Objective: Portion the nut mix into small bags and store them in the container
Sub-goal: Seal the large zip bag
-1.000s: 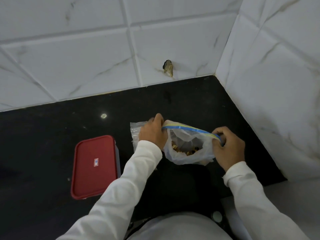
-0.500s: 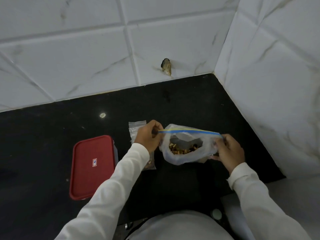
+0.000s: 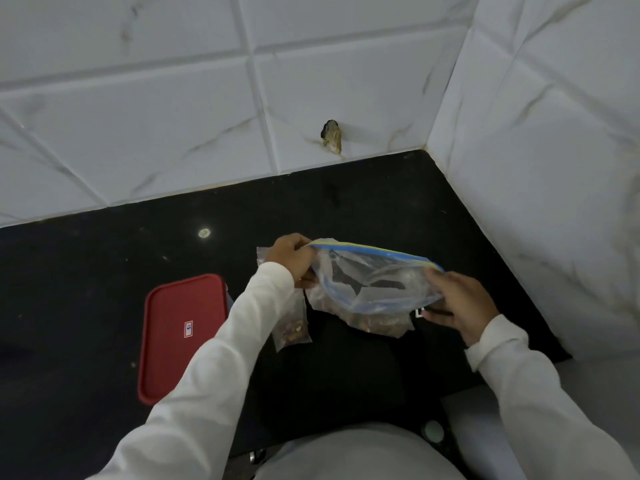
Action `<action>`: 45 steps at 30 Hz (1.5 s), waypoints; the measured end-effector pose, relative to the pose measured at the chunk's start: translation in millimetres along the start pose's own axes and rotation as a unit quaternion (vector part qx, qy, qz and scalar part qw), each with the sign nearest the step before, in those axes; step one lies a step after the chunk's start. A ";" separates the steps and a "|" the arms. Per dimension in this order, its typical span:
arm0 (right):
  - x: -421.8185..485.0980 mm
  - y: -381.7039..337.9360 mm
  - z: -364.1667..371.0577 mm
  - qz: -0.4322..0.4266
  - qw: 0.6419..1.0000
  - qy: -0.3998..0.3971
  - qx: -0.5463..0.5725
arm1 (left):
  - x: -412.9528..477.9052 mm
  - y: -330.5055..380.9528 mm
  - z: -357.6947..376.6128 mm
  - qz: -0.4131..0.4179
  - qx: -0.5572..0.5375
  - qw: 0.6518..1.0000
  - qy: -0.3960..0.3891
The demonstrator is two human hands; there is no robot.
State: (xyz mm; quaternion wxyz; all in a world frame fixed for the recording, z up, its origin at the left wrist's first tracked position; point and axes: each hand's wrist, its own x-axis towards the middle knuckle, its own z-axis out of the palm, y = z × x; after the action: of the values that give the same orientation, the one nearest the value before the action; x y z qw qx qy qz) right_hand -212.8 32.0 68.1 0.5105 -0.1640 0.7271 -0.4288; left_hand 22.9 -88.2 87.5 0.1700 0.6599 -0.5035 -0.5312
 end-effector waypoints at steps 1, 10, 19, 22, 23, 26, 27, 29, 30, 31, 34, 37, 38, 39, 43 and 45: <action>-1.0 0.6 1.3 0.040 0.998 -0.026 0.044 | -2.5 -1.6 1.4 -0.038 -0.064 0.997 -0.035; -6.7 7.5 5.7 0.167 0.907 -0.077 0.380 | -11.4 -34.7 11.0 0.041 -0.395 0.894 -0.207; -11.4 9.1 4.7 0.198 0.923 -0.073 0.322 | -10.9 -34.0 21.0 0.113 -0.260 0.957 -0.064; -11.6 7.8 10.0 0.172 0.960 -0.026 0.221 | -10.7 -24.9 23.3 0.138 -0.092 0.984 0.061; -13.0 7.5 12.0 0.159 0.969 -0.008 0.187 | -11.2 -21.0 24.0 0.149 -0.041 0.983 0.095; -17.9 8.9 16.0 0.109 0.978 -0.020 0.177 | -11.7 -9.7 25.2 0.151 0.036 0.976 0.154; -19.3 10.2 15.5 0.092 0.974 -0.058 0.196 | -10.2 -7.0 25.5 0.131 0.030 0.978 0.158; -23.2 13.5 13.2 0.063 0.959 -0.138 0.239 | -3.9 -3.6 25.5 0.058 -0.060 0.988 0.133; -24.5 16.3 12.3 0.046 0.952 -0.167 0.253 | -2.4 -2.5 25.3 0.008 -0.149 0.984 0.101; -25.1 19.9 11.7 0.023 0.946 -0.187 0.263 | -3.0 -1.1 24.2 -0.042 -0.245 0.966 0.062; -27.7 31.2 15.7 -0.036 0.942 -0.186 0.277 | -7.5 -2.1 19.3 -0.098 -0.446 0.889 -0.027; -28.6 35.5 22.6 -0.037 0.946 -0.124 0.297 | -9.1 -9.6 13.0 -0.085 -0.497 0.858 -0.097; -28.6 34.9 24.3 -0.028 0.942 -0.105 0.317 | -8.8 -12.2 12.0 -0.074 -0.497 0.857 -0.113; -28.5 33.8 25.5 -0.017 0.938 -0.087 0.336 | -8.3 -14.5 11.2 -0.059 -0.492 0.860 -0.124; -26.8 28.2 27.4 -0.004 0.935 -0.007 0.353 | -7.6 -20.7 12.3 -0.002 -0.469 0.874 -0.124; -26.4 24.7 26.8 -0.010 0.942 0.031 0.334 | -8.9 -20.2 12.1 0.014 -0.442 0.892 -0.096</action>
State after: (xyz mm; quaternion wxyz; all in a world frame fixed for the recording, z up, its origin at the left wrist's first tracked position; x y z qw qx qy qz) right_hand -173.1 52.0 61.5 0.5088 0.0226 0.5561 -0.6568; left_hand 22.8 -68.2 72.3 0.4024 0.4552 -0.2397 -0.7572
